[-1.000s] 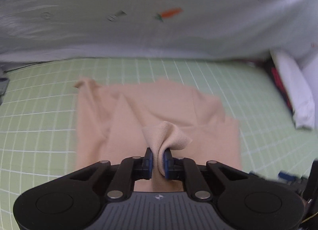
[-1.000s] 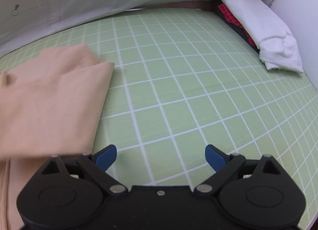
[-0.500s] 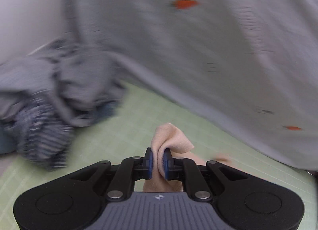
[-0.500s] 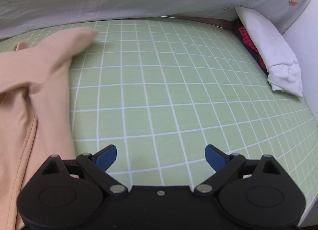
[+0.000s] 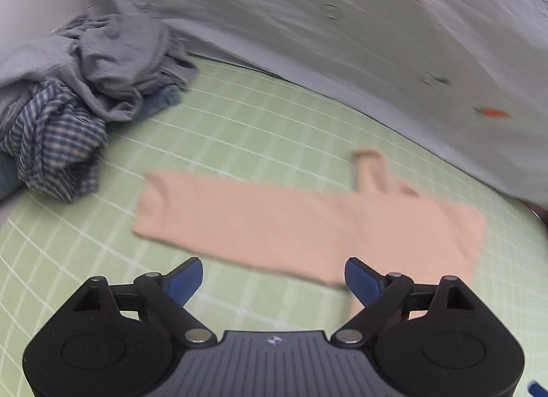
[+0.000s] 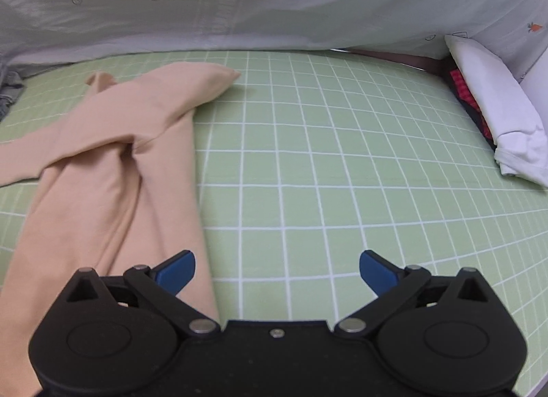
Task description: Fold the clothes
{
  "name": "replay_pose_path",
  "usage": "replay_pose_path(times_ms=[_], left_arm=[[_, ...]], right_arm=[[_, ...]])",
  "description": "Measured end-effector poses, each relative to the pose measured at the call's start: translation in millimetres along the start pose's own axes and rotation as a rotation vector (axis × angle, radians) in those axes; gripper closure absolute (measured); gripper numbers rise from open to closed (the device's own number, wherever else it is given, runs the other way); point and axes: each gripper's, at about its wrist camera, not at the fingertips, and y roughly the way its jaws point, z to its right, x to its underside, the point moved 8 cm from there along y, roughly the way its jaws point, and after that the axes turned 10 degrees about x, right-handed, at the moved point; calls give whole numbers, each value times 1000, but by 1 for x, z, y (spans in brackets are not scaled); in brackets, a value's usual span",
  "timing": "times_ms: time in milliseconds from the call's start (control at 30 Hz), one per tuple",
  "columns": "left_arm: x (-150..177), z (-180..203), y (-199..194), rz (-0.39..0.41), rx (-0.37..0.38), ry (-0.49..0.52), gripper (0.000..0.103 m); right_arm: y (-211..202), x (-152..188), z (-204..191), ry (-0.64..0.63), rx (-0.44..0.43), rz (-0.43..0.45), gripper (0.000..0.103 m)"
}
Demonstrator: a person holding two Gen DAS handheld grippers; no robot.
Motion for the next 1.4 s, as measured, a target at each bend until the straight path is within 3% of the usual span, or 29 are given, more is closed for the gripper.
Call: replay_pose_path(times_ms=[233,400,500,567,700,767,833,1033,1233,1400], left_arm=[[51,53,-49,11,35,122,8],[101,68,-78,8,30,147,7],[133,66,-87,-56,13,167,7],[148,62,-92,-79,-4,164,7],[158,55,-106,-85,10,169,7],[158,52,-110,-82,22,184,7],[158,46,-114,-89,37,190,7],[147,16,-125,-80,63,167,7],[134,-16,-129,-72,74,134,7],[144,-45,-128,-120,68,118,7]], right_arm=[[-19,30,-2,-32,-78,19,0],[-29,61,-12,-122,-79,26,2],[-33,78,-18,-152,-92,24,21],[-34,87,-20,-152,-115,4,39],[-38,98,-21,-142,-129,0,55],[-40,101,-24,-149,-126,1,82],[-44,102,-28,-138,-131,2,96],[-73,91,-45,-110,-136,63,100],[-118,68,-86,-110,-239,157,100],[-91,78,-129,-70,-310,62,100]])
